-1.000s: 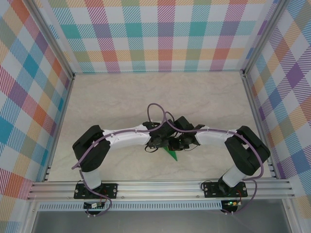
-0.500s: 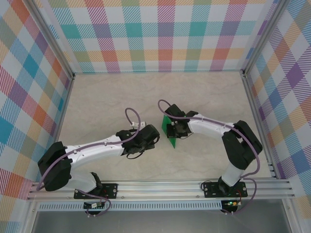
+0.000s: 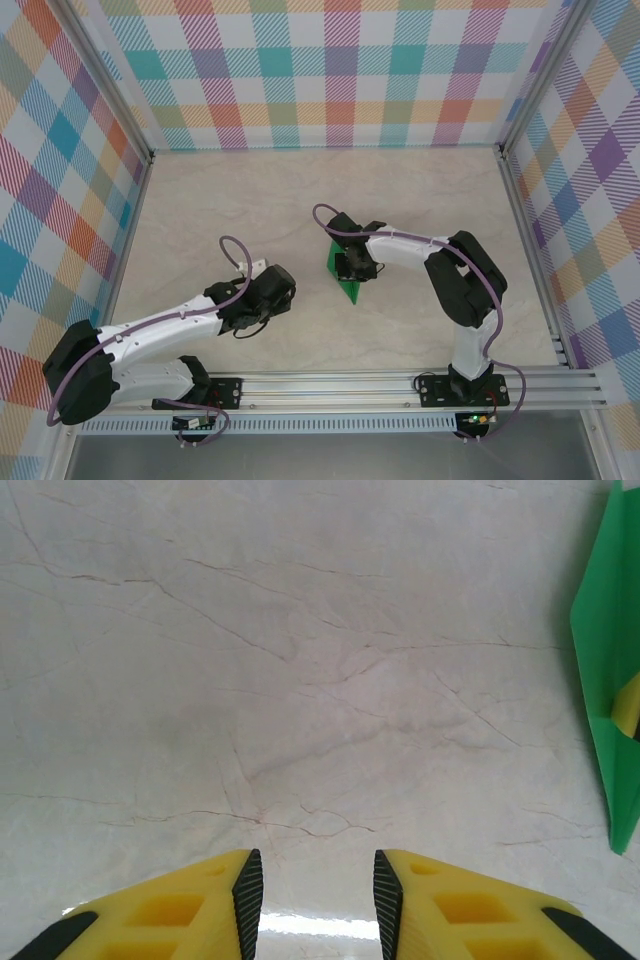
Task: Fold a paper plane with a square sheet of paper (pick it up from the middle)
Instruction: Move a paper plane to the center of the table.
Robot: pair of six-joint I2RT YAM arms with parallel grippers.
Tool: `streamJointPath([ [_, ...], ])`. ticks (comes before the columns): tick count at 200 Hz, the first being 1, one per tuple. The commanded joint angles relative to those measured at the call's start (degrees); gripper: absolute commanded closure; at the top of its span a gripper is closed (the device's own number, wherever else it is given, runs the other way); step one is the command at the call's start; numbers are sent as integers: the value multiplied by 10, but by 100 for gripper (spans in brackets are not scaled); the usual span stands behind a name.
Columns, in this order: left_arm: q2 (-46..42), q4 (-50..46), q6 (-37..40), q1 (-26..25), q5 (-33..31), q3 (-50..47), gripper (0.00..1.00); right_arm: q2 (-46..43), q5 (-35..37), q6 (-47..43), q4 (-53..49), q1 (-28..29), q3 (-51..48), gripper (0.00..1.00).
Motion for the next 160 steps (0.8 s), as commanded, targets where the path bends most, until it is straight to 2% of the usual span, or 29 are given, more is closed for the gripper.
streamJointPath([
  [1, -8, 18, -2, 11, 10, -13, 63, 36, 11, 15, -30, 3, -6, 80],
  [52, -9, 15, 2, 15, 13, -14, 63, 50, 6, 30, -30, 11, -5, 80],
  [83, -16, 6, 2, 15, 12, -12, 62, 33, 34, 45, -56, 18, 16, 79],
  [118, -26, -5, 2, 15, 8, -12, 62, 41, 16, 63, -42, 24, 10, 78],
  [140, -35, -15, 7, 16, -2, -10, 62, 0, 26, 52, -52, 32, 23, 75],
  [160, -45, -24, 15, 15, -15, -7, 61, -57, 39, 32, -70, 32, 41, 66],
])
